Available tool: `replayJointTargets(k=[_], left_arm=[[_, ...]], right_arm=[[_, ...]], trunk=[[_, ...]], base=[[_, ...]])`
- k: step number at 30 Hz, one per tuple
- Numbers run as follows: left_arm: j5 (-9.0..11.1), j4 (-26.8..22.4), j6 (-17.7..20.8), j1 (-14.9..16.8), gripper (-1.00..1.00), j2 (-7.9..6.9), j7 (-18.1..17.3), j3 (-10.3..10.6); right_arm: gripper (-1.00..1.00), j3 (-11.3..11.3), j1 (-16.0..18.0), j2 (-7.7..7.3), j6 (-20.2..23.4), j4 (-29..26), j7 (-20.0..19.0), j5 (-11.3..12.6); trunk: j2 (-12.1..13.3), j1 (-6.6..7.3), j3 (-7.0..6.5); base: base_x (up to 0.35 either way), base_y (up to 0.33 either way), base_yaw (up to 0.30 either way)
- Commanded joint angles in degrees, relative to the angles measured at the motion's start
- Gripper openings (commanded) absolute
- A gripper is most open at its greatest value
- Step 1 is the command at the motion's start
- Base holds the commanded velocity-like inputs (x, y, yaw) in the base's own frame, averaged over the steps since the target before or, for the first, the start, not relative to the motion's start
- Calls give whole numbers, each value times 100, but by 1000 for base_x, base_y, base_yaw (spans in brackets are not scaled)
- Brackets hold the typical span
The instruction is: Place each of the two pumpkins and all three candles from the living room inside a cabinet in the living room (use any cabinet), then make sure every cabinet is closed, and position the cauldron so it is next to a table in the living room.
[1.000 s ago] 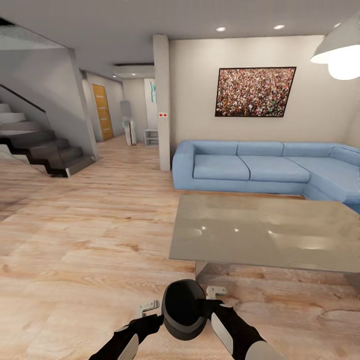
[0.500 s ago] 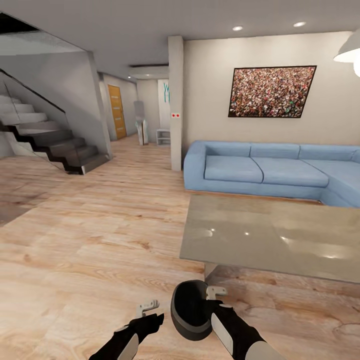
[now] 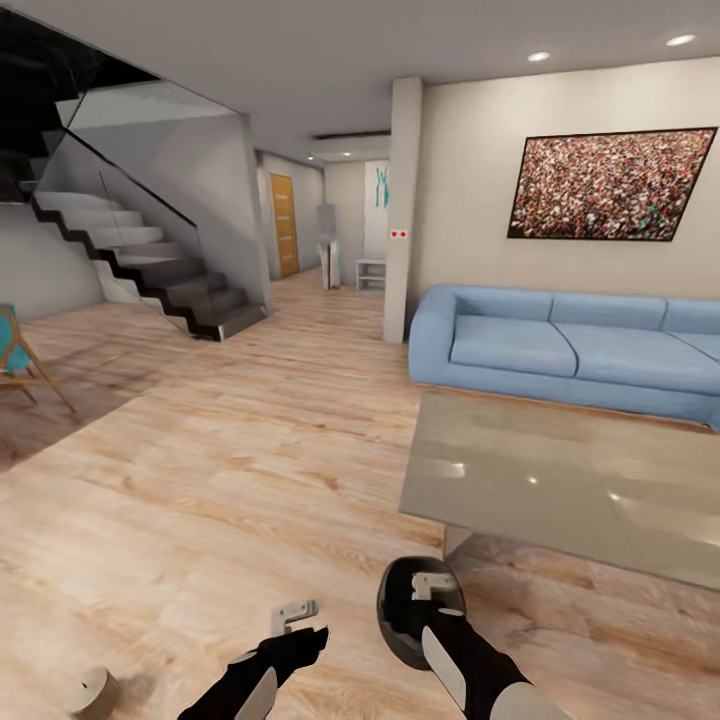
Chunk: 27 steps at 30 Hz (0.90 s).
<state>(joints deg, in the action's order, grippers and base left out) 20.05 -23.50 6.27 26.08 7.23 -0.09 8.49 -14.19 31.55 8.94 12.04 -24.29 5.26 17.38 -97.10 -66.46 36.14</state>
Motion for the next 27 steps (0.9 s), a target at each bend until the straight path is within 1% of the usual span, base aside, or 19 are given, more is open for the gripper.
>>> replayJointTargets(k=[1, 5, 15, 27], left_arm=[[37, -5, 23, 3, 100, -2, 0, 21], [37, -5, 23, 3, 100, -2, 0, 21], [42, -5, 23, 3, 100, -2, 4, 21], [42, -9, 14, 3, 100, -2, -8, 18]], right_arm=[[100, -48, 1, -6, 27, -14, 54, 59], [100, -49, 1, -1, 27, -9, 54, 44], [100, -56, 2, 17, 22, -6, 54, 19], [100, -57, 1, 29, 10, 2, 54, 11]], trunk=[[39, 26, -13], [199, 114, -85], [600, 334, -264], [600, 334, -264]], base=[[-277, 40, 277], [-144, 14, 277], [-13, 1, 277], [0, 0, 278]])
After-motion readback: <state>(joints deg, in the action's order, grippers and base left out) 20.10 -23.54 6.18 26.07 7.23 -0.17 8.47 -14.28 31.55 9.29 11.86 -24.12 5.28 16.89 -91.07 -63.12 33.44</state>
